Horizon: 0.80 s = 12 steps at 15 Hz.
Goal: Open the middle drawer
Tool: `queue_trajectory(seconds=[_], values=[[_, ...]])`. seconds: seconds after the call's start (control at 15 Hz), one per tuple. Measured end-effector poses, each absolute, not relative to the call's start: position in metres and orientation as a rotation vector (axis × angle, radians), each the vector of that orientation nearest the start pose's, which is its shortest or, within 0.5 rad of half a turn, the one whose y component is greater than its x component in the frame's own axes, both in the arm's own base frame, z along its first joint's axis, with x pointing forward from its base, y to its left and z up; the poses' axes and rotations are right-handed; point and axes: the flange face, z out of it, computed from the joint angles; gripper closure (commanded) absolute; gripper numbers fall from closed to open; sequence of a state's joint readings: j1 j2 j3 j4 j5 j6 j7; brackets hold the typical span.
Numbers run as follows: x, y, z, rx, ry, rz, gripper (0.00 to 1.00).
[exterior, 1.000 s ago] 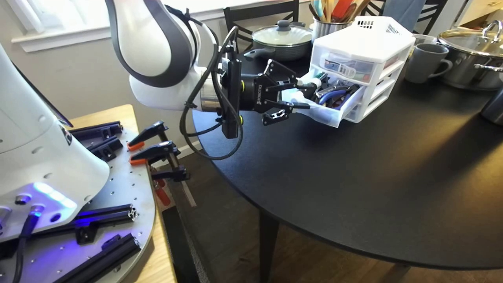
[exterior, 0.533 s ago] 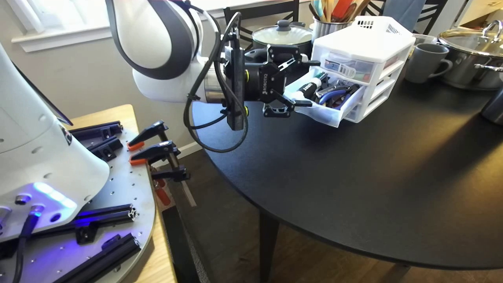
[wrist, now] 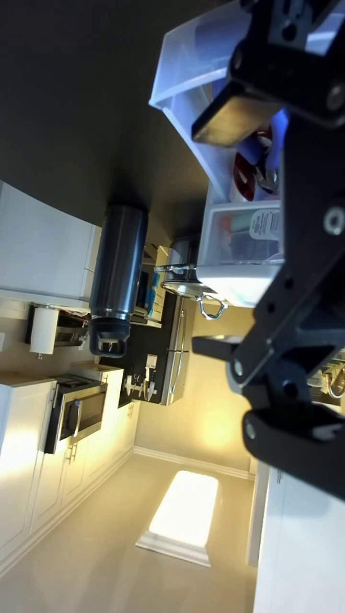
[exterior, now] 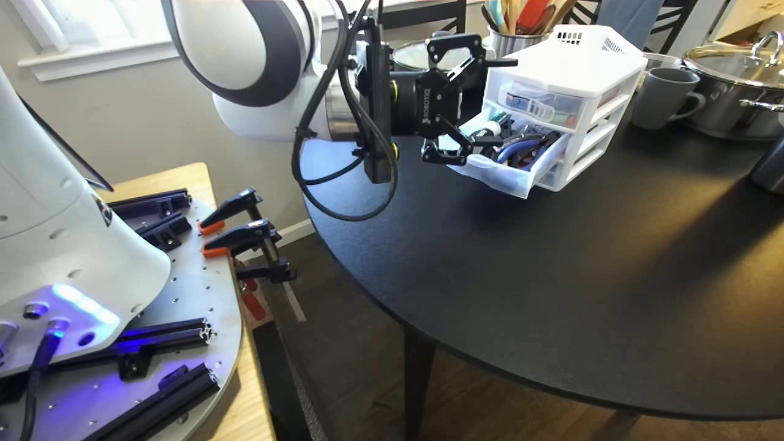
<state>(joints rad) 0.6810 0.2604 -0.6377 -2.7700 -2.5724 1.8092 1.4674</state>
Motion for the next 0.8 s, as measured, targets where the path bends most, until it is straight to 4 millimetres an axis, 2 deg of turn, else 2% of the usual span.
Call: queue_trajectory(seconds=[0.2, 0.8], values=[[0.3830, -0.0503, 0.1787, 1.338, 0.923, 0.701, 0.00], [0.3827, -0.0500, 0.1792, 1.339, 0.923, 0.700, 0.00]])
